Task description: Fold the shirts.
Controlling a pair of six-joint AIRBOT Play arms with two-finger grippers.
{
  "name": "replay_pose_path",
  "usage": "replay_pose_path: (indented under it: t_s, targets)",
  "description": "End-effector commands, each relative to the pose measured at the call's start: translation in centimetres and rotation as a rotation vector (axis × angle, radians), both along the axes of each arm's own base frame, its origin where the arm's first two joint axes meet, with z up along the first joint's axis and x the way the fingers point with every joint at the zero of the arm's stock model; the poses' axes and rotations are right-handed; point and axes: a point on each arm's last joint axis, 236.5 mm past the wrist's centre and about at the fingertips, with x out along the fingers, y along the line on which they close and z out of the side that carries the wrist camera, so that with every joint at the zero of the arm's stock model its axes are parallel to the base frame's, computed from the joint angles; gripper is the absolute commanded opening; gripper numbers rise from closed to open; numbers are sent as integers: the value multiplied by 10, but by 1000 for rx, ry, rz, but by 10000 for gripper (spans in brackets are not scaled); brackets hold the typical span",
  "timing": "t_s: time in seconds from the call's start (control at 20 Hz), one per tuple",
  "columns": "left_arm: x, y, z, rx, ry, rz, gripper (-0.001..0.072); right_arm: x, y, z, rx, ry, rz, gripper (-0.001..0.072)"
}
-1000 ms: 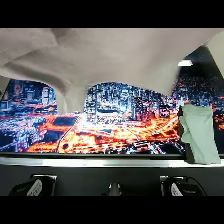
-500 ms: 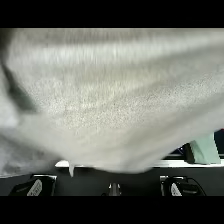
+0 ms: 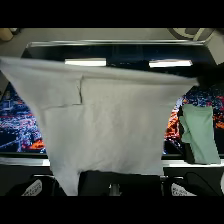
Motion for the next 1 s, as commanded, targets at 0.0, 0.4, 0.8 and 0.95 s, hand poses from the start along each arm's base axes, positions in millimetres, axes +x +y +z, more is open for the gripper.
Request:
replay_pose_path:
  t_s: [0.0,0.4,0.8,0.95]
  targets:
    - [34,11,-154,-62,255,22,25,51,1,-113,56,179,-1,16]
    - [154,2,-225,16,121,24,25,191,3,-140,151,-263,-83,17]
    - [154,-9,-241,12,232,-29,24,172,8,-187,162,-101,-71,17]
    - [97,1,-253,109,446,-103,25,106,18,-198,167,173,-2,17]
